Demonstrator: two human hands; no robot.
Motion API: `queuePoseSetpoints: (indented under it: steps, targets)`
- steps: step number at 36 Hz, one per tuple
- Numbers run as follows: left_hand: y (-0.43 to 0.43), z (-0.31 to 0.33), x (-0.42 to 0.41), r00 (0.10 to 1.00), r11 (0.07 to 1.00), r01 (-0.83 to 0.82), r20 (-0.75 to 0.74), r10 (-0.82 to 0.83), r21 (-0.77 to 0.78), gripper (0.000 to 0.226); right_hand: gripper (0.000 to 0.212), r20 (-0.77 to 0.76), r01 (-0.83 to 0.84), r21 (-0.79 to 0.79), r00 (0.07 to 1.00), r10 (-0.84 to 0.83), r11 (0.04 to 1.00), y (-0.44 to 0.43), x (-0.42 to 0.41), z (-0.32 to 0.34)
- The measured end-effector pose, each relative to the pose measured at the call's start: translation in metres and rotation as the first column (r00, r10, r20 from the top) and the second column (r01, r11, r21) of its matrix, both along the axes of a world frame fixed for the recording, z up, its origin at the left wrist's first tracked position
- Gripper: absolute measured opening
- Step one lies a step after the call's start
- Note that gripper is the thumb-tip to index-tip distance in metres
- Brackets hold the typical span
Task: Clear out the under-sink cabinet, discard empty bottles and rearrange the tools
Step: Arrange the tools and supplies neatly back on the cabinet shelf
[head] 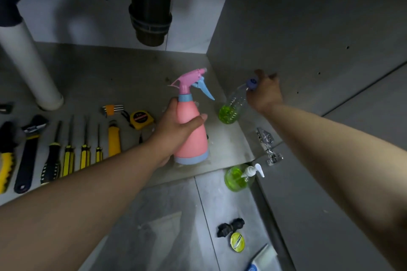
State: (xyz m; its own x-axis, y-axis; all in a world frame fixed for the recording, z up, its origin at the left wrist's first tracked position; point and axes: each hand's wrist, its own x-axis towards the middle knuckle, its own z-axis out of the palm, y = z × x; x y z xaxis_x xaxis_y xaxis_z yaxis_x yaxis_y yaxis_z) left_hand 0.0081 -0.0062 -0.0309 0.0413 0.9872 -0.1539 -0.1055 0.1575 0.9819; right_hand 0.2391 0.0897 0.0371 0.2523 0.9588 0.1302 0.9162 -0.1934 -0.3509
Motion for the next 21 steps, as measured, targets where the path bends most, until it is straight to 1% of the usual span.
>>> queuePoseSetpoints:
  steps: [1,2,3,4,5,6,7,9,11,13,15,18,21]
  targets:
    - [-0.001,0.002,0.001,1.0,1.0,0.02,-0.005,-0.02,-0.001,0.053,0.045,-0.019,-0.009,0.047,1.0,0.01,0.999,-0.007,-0.004,0.002]
    - [-0.002,0.003,0.003,0.999,0.999,0.044,-0.01,-0.044,-0.005,0.056,0.039,-0.073,-0.032,0.073,0.997,0.037,0.997,-0.016,-0.009,0.005]
    - [-0.003,0.005,0.004,0.998,0.998,0.065,-0.019,-0.065,-0.006,0.059,0.033,-0.201,-0.074,0.052,0.976,0.083,0.996,-0.025,-0.014,0.008]
    - [-0.005,0.006,0.006,0.996,0.997,0.08,-0.04,-0.08,-0.003,0.059,0.034,-0.397,-0.132,-0.025,0.911,0.111,0.991,-0.037,-0.021,0.012]
    - [-0.006,0.007,0.009,0.993,0.996,0.088,-0.073,-0.088,0.008,0.058,0.04,-0.591,-0.211,-0.127,0.801,0.097,0.969,-0.05,-0.027,0.015]
    - [-0.008,0.008,0.011,0.99,0.995,0.093,-0.109,-0.09,0.023,0.055,0.045,-0.718,-0.294,-0.214,0.694,0.055,0.931,-0.062,-0.03,0.017]
    - [-0.01,0.01,0.015,0.986,0.994,0.101,-0.136,-0.096,0.034,0.052,0.05,-0.777,-0.364,-0.262,0.629,0.029,0.894,-0.071,-0.03,0.019]
    - [-0.014,0.011,0.022,0.977,0.988,0.15,-0.159,-0.145,0.02,0.055,0.049,-0.823,-0.447,-0.26,0.567,0.046,0.856,-0.086,-0.031,0.02]
    - [-0.017,0.012,0.031,0.962,0.977,0.212,-0.176,-0.211,-0.012,0.061,0.035,-0.845,-0.481,-0.237,0.531,0.066,0.844,-0.095,-0.032,0.019]
    - [-0.02,0.012,0.039,0.943,0.967,0.253,-0.221,-0.25,-0.014,0.066,0.026,-0.852,-0.481,-0.236,0.52,0.058,0.844,-0.102,-0.033,0.017]
    - [-0.021,0.012,0.045,0.924,0.961,0.277,-0.272,-0.269,-0.009,0.072,0.021,-0.852,-0.438,-0.221,0.521,0.046,0.871,-0.106,-0.034,0.014]
    - [-0.02,0.01,0.049,0.899,0.954,0.3,-0.327,-0.291,-0.025,0.078,0.007,-0.819,-0.33,-0.195,0.572,0.032,0.924,-0.105,-0.029,0.011]
    - [-0.012,0.011,0.045,0.894,0.963,0.267,-0.382,-0.232,0.041,0.075,0.007,-0.817,-0.214,-0.167,0.576,-0.014,0.963,-0.097,-0.024,0.016]
